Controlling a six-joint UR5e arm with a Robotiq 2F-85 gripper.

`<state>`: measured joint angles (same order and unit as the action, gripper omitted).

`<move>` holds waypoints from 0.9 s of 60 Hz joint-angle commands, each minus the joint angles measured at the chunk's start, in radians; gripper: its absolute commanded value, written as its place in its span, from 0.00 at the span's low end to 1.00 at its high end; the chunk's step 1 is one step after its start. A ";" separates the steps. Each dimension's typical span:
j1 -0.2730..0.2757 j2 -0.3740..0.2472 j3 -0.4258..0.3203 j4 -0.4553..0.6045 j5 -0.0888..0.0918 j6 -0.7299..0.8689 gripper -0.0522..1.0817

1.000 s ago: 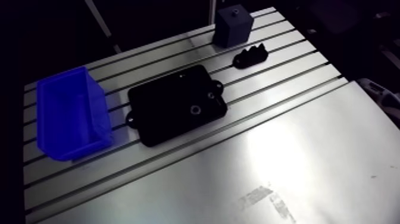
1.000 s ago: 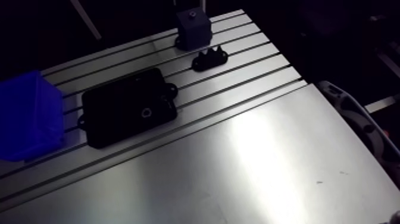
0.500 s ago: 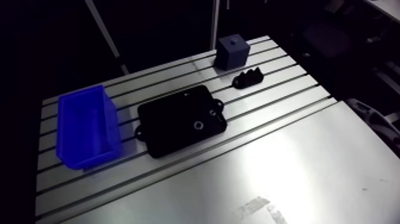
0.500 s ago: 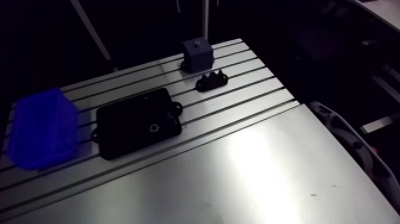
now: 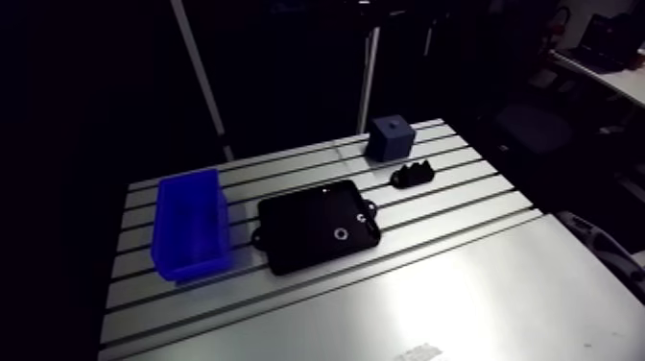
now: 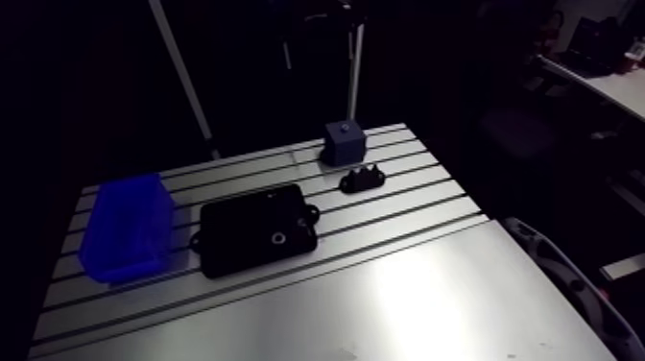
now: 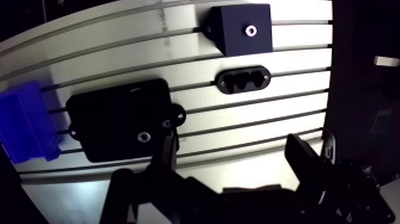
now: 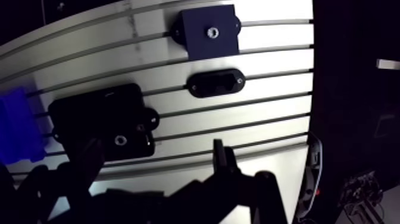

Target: Pick up the M10 bolt and insert it into the hole until fully seated.

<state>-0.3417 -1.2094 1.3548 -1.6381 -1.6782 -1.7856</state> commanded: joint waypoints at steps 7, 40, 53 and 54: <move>0.107 -0.293 0.149 0.088 0.086 0.027 0.05; 0.104 -0.356 0.120 0.118 0.114 0.010 0.05; 0.107 -0.359 0.125 0.128 0.113 0.008 0.05; 0.107 -0.359 0.125 0.128 0.113 0.008 0.05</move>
<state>-0.2457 -1.5229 1.4742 -1.5363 -1.5797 -1.7727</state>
